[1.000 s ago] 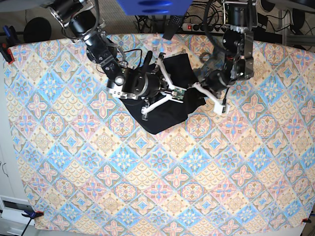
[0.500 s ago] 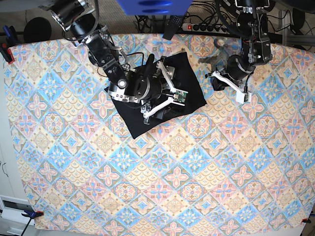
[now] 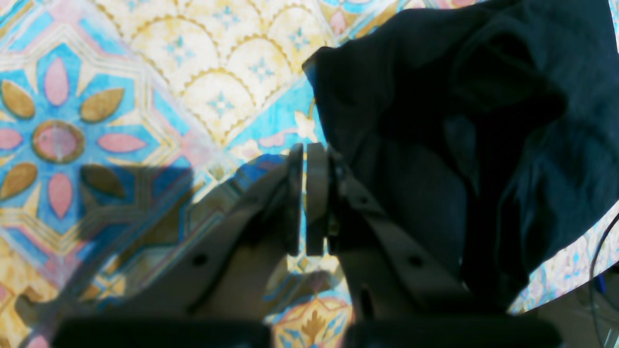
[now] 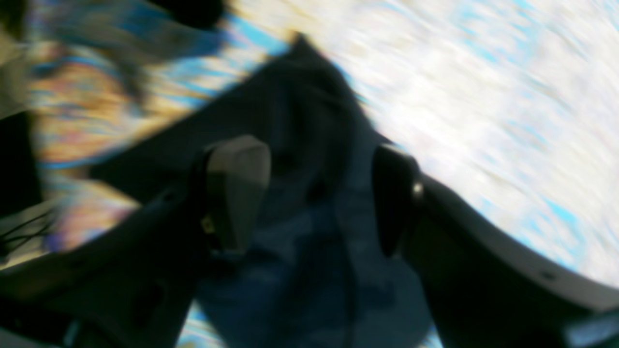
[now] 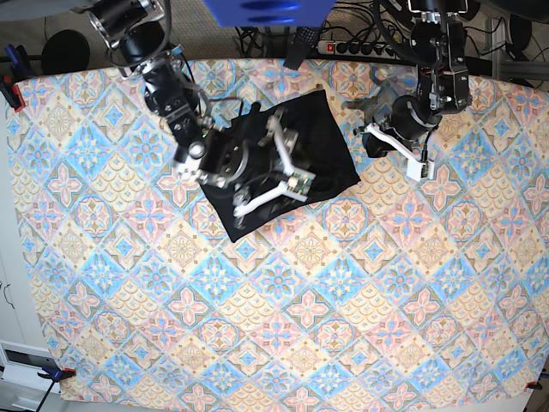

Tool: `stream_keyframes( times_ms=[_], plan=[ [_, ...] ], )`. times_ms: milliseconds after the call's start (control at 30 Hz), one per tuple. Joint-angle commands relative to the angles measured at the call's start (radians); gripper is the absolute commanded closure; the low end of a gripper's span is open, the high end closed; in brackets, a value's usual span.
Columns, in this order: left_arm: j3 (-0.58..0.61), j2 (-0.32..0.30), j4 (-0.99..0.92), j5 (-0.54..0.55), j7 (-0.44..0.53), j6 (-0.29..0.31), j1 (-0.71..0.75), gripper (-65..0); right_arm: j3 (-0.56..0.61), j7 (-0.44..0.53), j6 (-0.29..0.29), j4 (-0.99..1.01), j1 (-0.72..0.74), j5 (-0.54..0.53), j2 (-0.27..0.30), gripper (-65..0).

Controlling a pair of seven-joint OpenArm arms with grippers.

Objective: Fold the T-shirt properly
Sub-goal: 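Press the folded bundle flat with both grippers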

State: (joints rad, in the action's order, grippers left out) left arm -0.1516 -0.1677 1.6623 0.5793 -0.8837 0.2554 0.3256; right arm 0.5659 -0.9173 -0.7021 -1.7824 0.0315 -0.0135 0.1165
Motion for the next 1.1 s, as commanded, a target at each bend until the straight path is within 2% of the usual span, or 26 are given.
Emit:
stream_keyframes(
  times_ms=[0,167,233,333,467,533,833,1067],
  plan=[
    [0.017,-0.002,0.058,0.021,-0.004,0.014,-0.001,0.0,-0.017,0.017,0.004,-0.015,0.014,-0.012,-0.004,-35.2],
    [0.066,0.004,0.194,0.021,-0.047,0.014,0.000,-0.1,-0.105,0.017,0.004,-0.021,0.009,-0.013,0.021,-35.2],
    [0.073,0.006,0.204,0.021,-0.047,0.012,-0.006,-3.8,-0.123,0.017,0.004,-0.023,0.008,-0.015,0.025,-35.2],
    [0.073,0.006,0.172,0.021,-0.047,0.009,-0.024,-17.5,-0.142,0.017,0.004,-0.023,0.006,-0.015,0.027,-35.2],
    [0.068,0.000,0.140,0.075,-0.047,0.009,-0.026,-35.9,-0.143,0.017,0.004,-0.023,0.006,-0.015,0.047,-35.2],
    [0.065,-0.003,0.105,0.100,-0.047,0.011,-0.030,-40.7,-0.143,0.017,0.004,-0.023,0.006,-0.015,0.047,-35.2],
    [0.093,-0.008,-0.066,0.209,-0.045,0.012,-0.138,-41.4,-0.143,0.017,0.004,-0.023,0.006,-0.015,0.047,-35.2],
    [0.139,-0.016,-0.067,0.328,-0.047,0.014,-0.141,-41.4,-0.143,0.017,0.004,-0.023,0.008,-0.015,0.048,-35.2]
  ],
)
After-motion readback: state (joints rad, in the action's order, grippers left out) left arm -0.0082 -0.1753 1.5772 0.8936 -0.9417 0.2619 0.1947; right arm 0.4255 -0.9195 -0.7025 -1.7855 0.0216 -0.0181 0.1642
